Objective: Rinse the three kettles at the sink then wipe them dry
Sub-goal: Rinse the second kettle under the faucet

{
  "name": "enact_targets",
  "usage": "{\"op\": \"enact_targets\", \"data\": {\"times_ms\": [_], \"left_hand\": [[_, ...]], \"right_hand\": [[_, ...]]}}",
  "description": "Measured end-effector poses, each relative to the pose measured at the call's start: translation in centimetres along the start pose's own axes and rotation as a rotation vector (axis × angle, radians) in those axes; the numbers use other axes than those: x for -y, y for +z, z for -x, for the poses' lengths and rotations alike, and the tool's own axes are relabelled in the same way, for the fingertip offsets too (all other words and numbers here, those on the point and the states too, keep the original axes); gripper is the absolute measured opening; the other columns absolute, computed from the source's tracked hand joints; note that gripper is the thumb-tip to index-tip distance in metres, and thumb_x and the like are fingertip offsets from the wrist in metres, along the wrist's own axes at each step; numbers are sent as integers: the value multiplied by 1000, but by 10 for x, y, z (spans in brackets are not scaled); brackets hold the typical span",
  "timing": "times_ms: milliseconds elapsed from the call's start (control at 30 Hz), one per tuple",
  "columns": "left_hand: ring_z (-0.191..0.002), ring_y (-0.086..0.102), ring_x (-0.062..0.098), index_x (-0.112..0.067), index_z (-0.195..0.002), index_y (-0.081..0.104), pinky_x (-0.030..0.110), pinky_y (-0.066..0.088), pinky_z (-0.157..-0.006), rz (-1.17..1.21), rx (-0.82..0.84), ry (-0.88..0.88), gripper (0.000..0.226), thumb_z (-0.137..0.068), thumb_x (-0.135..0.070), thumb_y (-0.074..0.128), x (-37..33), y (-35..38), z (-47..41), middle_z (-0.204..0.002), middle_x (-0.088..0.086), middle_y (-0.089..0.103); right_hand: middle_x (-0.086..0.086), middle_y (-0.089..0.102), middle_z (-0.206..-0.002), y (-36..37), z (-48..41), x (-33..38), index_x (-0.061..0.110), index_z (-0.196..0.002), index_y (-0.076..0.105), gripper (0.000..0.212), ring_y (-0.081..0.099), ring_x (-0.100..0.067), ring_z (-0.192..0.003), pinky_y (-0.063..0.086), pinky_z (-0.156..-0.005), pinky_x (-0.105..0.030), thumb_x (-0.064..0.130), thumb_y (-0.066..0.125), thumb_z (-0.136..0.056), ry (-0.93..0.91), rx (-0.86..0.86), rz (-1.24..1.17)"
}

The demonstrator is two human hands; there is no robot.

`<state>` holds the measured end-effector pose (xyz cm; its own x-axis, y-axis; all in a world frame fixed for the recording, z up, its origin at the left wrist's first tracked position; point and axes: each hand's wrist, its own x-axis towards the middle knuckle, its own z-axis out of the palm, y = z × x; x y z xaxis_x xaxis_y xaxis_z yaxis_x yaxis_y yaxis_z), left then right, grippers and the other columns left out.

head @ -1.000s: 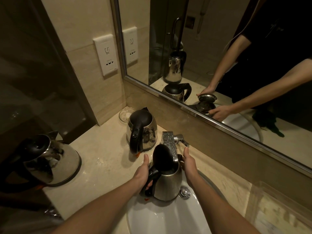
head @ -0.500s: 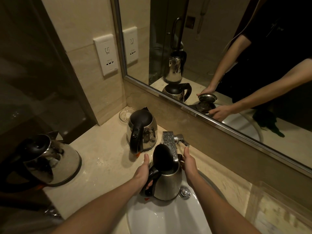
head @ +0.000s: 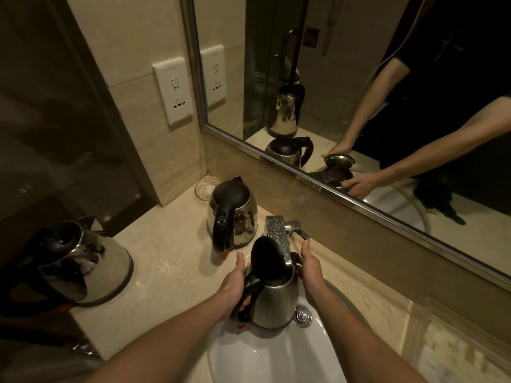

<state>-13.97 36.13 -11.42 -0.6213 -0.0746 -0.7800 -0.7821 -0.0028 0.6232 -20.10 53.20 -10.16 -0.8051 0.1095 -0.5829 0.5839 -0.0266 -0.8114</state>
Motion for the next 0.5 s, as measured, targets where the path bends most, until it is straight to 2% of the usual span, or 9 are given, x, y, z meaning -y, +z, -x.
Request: {"op": "enact_targets", "data": {"times_ms": [167, 200, 267, 300, 333, 433, 500], "left_hand": [[-37, 43, 16, 8, -136, 51, 24, 37, -43, 3, 0, -7, 107, -90, -81, 15, 0, -1, 1, -48, 6, 48], [-37, 44, 16, 8, -133, 54, 24, 37, -43, 2, 1, -7, 107, -90, -82, 16, 0, -1, -1, -49, 6, 48], [-38, 44, 16, 1, -108, 64, 25, 38, -45, -8, 3, -9, 99, -86, -83, 17, 0, -1, -2, -49, 5, 49], [-39, 45, 16, -3, -99, 62, 26, 38, -45, -12, 3, -8, 93, -86, -83, 16, 0, -1, -2, -49, 5, 49], [-39, 45, 16, -5, -99, 60, 26, 38, -45, -12, 2, -9, 89, -88, -82, 15, 0, -1, -1, -49, 5, 49], [-39, 45, 16, -6, -108, 60, 26, 38, -45, 3, 2, -12, 90, -90, -80, 13, 0, -1, 1, -49, 5, 49], [-38, 44, 16, 0, -127, 59, 25, 38, -44, 3, -1, -15, 99, -91, -80, 13, 0, -1, 1, -48, 5, 49]], "right_hand": [[-16, 64, -125, 1, 5, 3, 5, -126, 58, 63, 55, -37, -122, 36, -109, -47, 56, 30, -104, 23, 3, 44], [-17, 63, -129, 1, 5, 3, 5, -126, 58, 63, 55, -38, -124, 35, -109, -47, 56, 30, -103, 22, 4, 49], [-19, 61, -133, 1, 7, 4, 5, -127, 58, 63, 53, -38, -125, 34, -111, -48, 56, 29, -104, 21, 6, 53], [-19, 60, -133, 1, 8, 5, 5, -128, 57, 63, 53, -38, -126, 33, -111, -48, 55, 29, -104, 17, 10, 56], [-18, 60, -134, 1, 9, 6, 5, -129, 57, 63, 53, -38, -126, 33, -111, -48, 55, 29, -104, 11, 13, 59], [-18, 60, -133, 1, 11, 7, 4, -129, 57, 63, 53, -39, -126, 34, -110, -48, 54, 27, -104, 10, 22, 64], [-18, 60, -132, 1, 12, 7, 2, -128, 57, 65, 53, -39, -125, 33, -111, -48, 55, 28, -104, 14, 23, 66]]}}
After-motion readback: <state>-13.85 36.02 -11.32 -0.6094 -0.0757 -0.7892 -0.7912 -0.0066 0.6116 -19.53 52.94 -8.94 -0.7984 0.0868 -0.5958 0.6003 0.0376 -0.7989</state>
